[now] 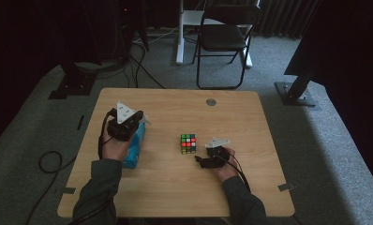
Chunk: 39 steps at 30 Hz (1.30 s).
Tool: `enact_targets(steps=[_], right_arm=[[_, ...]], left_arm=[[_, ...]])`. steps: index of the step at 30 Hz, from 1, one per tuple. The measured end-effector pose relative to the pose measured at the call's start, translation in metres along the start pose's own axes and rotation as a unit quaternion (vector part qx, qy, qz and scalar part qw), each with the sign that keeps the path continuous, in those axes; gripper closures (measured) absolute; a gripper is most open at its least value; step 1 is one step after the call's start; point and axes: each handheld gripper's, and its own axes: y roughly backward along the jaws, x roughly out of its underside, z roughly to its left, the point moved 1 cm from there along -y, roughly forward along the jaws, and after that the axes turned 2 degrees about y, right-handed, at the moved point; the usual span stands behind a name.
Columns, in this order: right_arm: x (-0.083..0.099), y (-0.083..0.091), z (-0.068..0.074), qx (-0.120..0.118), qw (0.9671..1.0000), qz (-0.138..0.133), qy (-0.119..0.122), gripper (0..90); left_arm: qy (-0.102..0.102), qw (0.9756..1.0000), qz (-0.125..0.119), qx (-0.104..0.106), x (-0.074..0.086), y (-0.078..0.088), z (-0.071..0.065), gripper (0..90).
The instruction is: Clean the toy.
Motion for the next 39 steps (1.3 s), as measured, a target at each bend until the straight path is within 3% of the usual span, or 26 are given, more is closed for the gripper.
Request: enact_targets(steps=[12,39], right_arm=[[0.000,0.000,0.000,-0.001,1.0000,0.000,0.000,31.4],[0.000,0.000,-0.001,-0.002,1.0000,-0.001,0.002,31.9]], left_arm=[[-0.006,0.9996,-0.008,0.028,-0.013,-0.009,-0.018,90.0],[-0.016,0.9966,0.010,0.080,-0.009,-0.038,-0.054,90.0]])
